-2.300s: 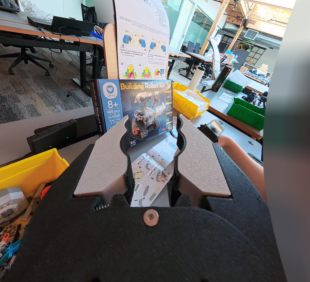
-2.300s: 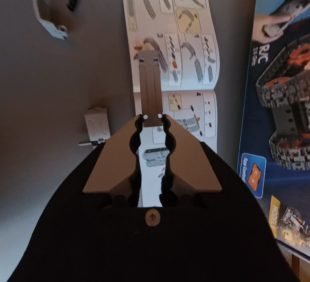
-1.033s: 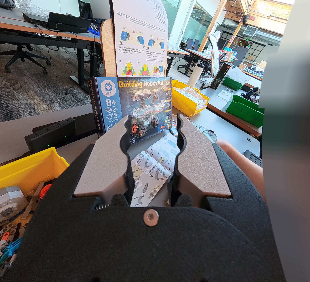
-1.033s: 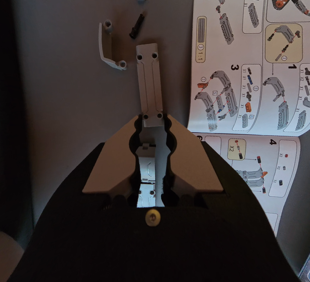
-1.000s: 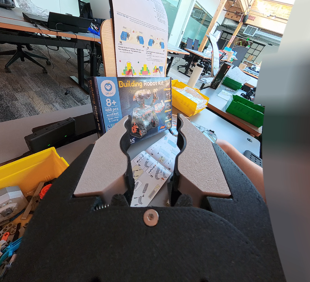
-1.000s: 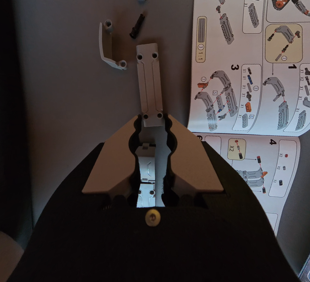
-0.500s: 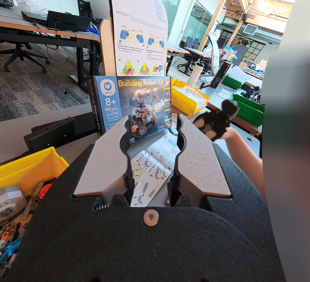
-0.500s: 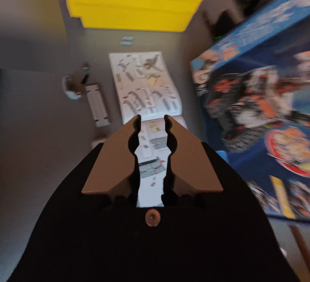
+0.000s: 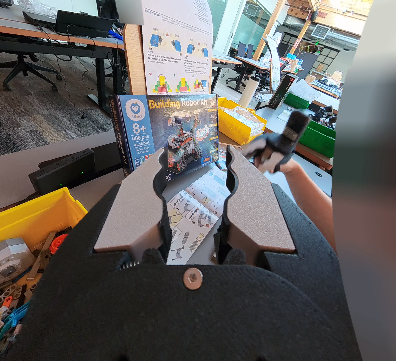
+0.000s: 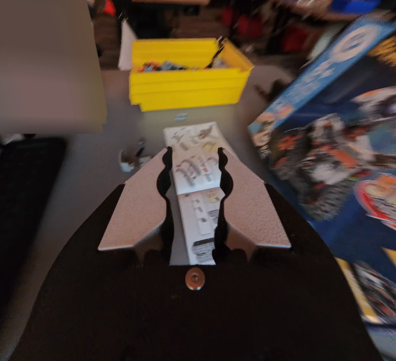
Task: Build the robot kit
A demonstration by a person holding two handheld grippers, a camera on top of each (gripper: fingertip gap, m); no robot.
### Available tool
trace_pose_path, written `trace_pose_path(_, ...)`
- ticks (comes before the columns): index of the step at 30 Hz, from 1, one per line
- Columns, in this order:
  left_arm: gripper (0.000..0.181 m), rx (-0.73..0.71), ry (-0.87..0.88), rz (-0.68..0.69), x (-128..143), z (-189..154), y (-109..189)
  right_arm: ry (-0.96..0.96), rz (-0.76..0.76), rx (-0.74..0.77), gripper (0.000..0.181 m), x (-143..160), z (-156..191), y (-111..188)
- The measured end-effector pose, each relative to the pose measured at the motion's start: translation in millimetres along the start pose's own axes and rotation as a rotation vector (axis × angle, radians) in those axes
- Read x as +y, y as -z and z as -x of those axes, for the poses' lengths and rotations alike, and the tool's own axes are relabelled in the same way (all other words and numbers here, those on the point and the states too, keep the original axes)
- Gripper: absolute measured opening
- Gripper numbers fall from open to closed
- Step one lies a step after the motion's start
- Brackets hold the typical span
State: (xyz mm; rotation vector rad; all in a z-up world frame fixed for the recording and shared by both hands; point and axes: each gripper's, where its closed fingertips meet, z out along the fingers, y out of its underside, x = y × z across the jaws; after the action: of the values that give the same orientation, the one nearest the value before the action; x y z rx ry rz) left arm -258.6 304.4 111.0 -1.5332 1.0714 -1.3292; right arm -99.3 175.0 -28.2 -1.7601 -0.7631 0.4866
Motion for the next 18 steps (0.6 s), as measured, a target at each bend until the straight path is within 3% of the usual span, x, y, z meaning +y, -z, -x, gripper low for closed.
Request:
trace_pose_path(4, 0.053, -0.001, 0.005, -0.006, -1.1, 1.4, 1.5, 0.078, 0.346, -0.253, 0.035, 60.4, 54.4, -60.5)
trace_pose_path(7, 0.053, 0.0, 0.007, -0.002, -0.5, 1.9, 1.9, 0.143, 0.513, -0.325, 0.034, 90.6, 74.5, -79.6)
trace_pose_path(12, 0.053, 0.004, 0.007, -0.003, -0.9, 1.3, 3.1, 0.148, 0.572, -0.351, 0.034, 106.1, 79.7, -80.9)
trace_pose_path(18, 0.053, 0.002, 0.006, -0.005, -1.2, 1.2, 3.7, 0.118, 0.544, -0.332, 0.033, 102.8, 73.0, -73.7)
